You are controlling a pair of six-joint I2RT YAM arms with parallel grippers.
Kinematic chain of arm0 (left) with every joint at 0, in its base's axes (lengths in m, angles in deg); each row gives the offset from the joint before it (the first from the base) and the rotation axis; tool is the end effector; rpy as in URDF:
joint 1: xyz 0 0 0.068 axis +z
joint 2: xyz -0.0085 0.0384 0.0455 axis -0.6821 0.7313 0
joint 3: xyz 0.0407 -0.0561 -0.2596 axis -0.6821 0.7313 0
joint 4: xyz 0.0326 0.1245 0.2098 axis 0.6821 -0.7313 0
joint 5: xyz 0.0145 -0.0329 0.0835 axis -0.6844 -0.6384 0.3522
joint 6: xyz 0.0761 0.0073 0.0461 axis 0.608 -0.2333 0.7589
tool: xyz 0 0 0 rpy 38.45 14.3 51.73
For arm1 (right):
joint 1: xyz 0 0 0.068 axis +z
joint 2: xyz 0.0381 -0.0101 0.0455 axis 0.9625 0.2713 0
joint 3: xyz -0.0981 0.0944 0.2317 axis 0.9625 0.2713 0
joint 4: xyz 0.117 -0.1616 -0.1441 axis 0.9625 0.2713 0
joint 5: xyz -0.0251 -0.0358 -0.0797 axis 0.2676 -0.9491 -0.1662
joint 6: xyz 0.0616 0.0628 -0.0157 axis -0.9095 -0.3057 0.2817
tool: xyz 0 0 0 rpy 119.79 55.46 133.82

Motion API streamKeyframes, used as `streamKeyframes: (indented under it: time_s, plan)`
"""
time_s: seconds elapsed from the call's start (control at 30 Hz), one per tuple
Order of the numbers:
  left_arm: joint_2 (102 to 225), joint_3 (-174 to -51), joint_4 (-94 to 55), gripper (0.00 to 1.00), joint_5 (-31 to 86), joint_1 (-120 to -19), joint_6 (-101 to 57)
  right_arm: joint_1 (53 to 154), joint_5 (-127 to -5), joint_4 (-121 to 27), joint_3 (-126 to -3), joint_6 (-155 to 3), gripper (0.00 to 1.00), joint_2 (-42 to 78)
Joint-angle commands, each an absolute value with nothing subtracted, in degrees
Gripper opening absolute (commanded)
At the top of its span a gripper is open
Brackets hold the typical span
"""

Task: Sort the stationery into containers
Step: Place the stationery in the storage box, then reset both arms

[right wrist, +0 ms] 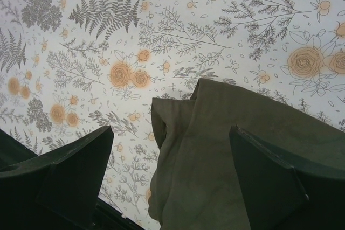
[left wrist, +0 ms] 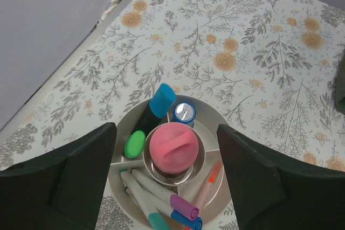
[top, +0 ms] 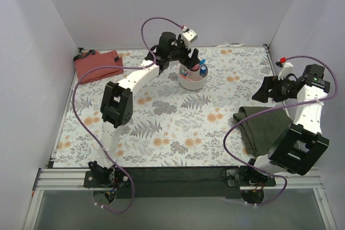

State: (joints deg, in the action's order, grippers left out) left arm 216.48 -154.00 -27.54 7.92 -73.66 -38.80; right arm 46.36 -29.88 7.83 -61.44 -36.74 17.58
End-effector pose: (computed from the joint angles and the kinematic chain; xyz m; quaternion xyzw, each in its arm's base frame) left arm 0.4563 -0.3138 0.2668 0.1532 0.7952 -0.4445 0.3830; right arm 0.2657 -0.0786 0.2778 -0.1201 0.9001 0.2053 0.3651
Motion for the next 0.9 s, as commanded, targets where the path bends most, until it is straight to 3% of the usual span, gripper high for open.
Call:
streamKeyframes:
  time_s: [0.0, 0.27, 0.47, 0.67, 0.87]
  plan:
    - [205.58, -157.38, -28.76, 0.78, 14.09, -75.7, -36.74, 49.54, -29.1, 5.38, -64.49, -35.99, 0.98, 13.97]
    - [189.31, -144.66, -36.32, 0.82, 34.94, -73.0, -32.76, 69.59, -54.32, -14.21, -58.25, -45.54, 0.98, 3.68]
    - [178.4, -133.66, -43.09, 0.84, 35.04, -61.58, -39.16, 69.95, -62.04, -16.0, -66.93, -65.41, 0.98, 9.64]
    - [172.86, -124.52, -43.1, 0.85, 31.44, -50.93, -48.32, 71.27, -66.81, -15.64, -70.9, -66.13, 0.98, 9.39]
    - [172.06, -121.96, -43.01, 0.85, 29.85, -50.39, -49.64, 71.79, -61.8, -17.13, -65.99, -64.46, 0.98, 3.95]
